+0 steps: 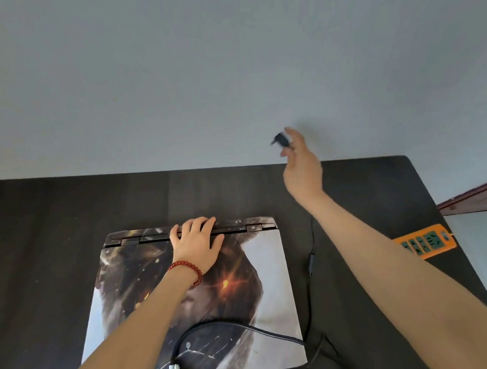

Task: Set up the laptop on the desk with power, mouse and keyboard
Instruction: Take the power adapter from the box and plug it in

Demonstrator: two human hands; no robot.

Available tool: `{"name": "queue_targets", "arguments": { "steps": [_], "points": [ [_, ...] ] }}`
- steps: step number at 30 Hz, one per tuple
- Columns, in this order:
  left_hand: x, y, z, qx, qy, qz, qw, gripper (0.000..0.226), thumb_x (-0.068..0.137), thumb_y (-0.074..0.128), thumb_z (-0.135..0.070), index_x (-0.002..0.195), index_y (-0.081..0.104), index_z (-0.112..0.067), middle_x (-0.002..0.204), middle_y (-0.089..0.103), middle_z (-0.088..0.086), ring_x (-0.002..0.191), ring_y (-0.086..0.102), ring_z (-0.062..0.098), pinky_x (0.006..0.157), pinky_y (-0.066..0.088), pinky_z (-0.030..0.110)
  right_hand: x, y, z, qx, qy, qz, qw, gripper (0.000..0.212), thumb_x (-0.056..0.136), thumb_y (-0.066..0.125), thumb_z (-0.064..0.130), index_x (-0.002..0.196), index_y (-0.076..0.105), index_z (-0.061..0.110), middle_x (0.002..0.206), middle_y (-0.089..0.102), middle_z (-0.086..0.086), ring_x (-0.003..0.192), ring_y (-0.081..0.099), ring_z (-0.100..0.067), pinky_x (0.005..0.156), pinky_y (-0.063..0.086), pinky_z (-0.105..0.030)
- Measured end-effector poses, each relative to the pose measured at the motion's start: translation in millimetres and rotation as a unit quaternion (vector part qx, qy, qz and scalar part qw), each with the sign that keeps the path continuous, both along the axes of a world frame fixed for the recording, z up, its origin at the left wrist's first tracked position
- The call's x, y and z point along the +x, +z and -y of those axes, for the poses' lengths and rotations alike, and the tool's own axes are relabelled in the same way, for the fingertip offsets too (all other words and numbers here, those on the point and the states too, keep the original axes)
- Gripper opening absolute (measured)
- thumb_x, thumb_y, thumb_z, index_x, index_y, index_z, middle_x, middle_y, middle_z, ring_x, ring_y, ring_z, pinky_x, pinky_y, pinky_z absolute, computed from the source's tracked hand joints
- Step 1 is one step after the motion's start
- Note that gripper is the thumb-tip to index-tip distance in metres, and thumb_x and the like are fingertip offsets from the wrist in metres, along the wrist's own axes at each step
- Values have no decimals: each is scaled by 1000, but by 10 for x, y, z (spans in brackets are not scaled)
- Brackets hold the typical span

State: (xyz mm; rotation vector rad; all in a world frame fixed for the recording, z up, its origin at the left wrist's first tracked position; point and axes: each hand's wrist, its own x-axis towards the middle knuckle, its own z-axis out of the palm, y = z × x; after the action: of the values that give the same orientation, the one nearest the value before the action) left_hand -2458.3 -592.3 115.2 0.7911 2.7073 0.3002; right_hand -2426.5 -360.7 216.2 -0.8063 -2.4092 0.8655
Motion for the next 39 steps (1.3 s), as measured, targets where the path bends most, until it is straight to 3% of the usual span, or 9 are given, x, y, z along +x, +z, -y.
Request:
{"name": "queue_targets", "arguments": {
  "steps": [5,11,19,25,28,34,39],
  "points": [
    [-82,-23,-7,39,4,-30,999,35,95,33,-38,123,50,-26,125,54,-7,120,43,15,106,17,38,-58,-504,464,17,126,132,983,36,91,36,7,119,49,26,88,62,8,85,61,-23,69,37,-31],
    [-110,-59,3,67,10,-68,995,29,92,40,-33,105,59,-15,103,62,1,100,53,21,96,34,35,-103,-935,752,23,198,213,957,34,94,40,14,124,53,24,103,67,-6,99,55,-26,78,46,-40],
    [-96,-124,-10,66,68,-127,987,21,84,53,-31,82,61,-12,80,61,4,80,56,25,84,44,41,-108,-1205,839,56,168,163,971,30,95,41,19,119,60,20,104,62,-4,96,57,-22,71,44,-32],
    [-113,-150,26,72,70,-133,986,30,85,35,-29,82,61,-14,81,62,2,81,57,24,87,43,42,-83,-1200,893,87,207,172,959,32,94,42,15,121,59,18,103,66,-4,97,55,-24,79,39,-36],
    [-126,-172,29,65,51,-120,989,31,87,31,-28,90,60,-18,89,64,-1,85,56,22,88,40,41,-78,-1174,911,98,184,160,965,33,93,43,13,122,58,17,102,66,-5,96,56,-25,78,39,-38],
    [-49,-174,-158,79,5,-87,993,28,90,35,-27,102,60,-19,98,63,-3,93,55,20,90,37,36,-59,-1146,893,55,-27,89,994,30,92,45,7,117,61,12,93,67,-9,86,59,-29,73,37,-38],
    [-19,-166,-343,97,17,-75,992,24,89,40,-21,91,63,-13,89,62,4,84,56,25,83,42,38,-49,-1162,877,43,-33,78,995,30,92,46,6,117,61,13,95,67,-7,88,57,-27,76,34,-36]
  ]
}}
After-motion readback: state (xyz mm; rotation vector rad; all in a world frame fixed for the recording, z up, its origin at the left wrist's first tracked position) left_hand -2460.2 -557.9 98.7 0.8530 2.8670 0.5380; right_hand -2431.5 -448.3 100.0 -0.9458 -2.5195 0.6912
